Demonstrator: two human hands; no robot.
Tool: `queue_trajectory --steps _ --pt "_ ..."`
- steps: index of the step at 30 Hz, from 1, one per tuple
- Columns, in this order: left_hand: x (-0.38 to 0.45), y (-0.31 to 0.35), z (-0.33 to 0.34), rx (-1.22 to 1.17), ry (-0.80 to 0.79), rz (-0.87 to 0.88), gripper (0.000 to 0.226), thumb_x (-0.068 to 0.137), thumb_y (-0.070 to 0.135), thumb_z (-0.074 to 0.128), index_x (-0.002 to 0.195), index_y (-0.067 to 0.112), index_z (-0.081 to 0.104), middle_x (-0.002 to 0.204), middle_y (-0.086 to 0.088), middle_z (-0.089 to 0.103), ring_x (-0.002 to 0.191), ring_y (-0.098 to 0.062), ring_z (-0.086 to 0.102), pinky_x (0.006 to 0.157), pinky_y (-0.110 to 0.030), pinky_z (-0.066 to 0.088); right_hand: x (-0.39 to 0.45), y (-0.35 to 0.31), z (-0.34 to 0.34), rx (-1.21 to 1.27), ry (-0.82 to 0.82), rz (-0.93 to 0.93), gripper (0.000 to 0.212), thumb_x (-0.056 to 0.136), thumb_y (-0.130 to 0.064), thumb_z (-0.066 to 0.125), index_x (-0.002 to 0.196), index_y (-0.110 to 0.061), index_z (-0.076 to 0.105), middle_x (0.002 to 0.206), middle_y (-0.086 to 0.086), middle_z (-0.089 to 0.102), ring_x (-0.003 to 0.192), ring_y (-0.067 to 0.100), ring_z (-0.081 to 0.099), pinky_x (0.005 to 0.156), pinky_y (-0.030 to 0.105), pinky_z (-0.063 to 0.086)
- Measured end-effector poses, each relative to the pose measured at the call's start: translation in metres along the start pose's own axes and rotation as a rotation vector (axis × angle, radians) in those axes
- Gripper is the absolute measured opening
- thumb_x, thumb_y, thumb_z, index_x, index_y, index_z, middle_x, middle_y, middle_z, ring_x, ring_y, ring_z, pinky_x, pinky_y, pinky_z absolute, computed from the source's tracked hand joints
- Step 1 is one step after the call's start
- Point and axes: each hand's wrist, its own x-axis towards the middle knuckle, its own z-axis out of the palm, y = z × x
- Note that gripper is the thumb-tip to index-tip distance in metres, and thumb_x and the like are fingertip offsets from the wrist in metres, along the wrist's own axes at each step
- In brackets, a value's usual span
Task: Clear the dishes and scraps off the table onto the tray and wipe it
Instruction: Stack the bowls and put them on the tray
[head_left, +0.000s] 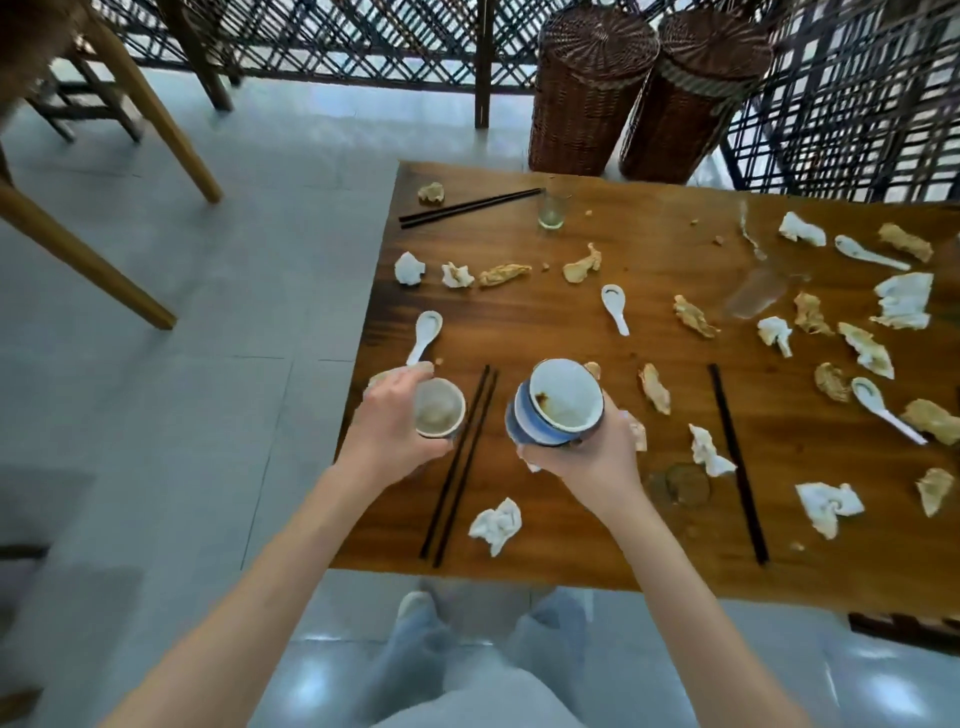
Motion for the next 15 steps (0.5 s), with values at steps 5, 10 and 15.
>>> queue_trajectory --steps 5,10,15 --pt "-0.015 -0.031 -0.003 -0.005 -0.044 -0.045 0.087 0.055 0.038 0.087 0.132 0.025 0.047 0.13 0.003 0.054 0.113 -0.02 0.049 0.09 -0.036 0.047 -0.019 -0.008 0.028 -0.006 -0.005 0.061 0.065 0.045 -0.025 0.09 0.094 -0.045 0.051 0.088 -0.035 0.059 0.089 -0.019 0.053 0.063 0.0 0.042" --pt "-0.016 -0.044 0.005 -0.005 -0.066 -0.122 0.086 0.058 0.037 0.086 0.133 0.023 0.046 0.13 0.0 0.054 0.114 -0.021 0.049 0.091 -0.037 0.047 -0.027 -0.01 0.034 -0.024 -0.015 0.078 0.072 0.046 -0.024 0.09 0.104 -0.04 0.051 0.093 -0.027 0.06 0.095 -0.014 0.053 0.067 0.004 0.044" --pt "-0.013 -0.052 0.012 -0.033 -0.089 -0.151 0.086 0.058 0.036 0.087 0.133 0.022 0.046 0.131 -0.001 0.053 0.115 -0.02 0.048 0.092 -0.037 0.046 -0.028 -0.009 0.028 -0.024 -0.014 0.081 0.069 0.045 -0.025 0.089 0.099 -0.044 0.052 0.096 -0.037 0.057 0.095 -0.014 0.053 0.066 0.001 0.043"
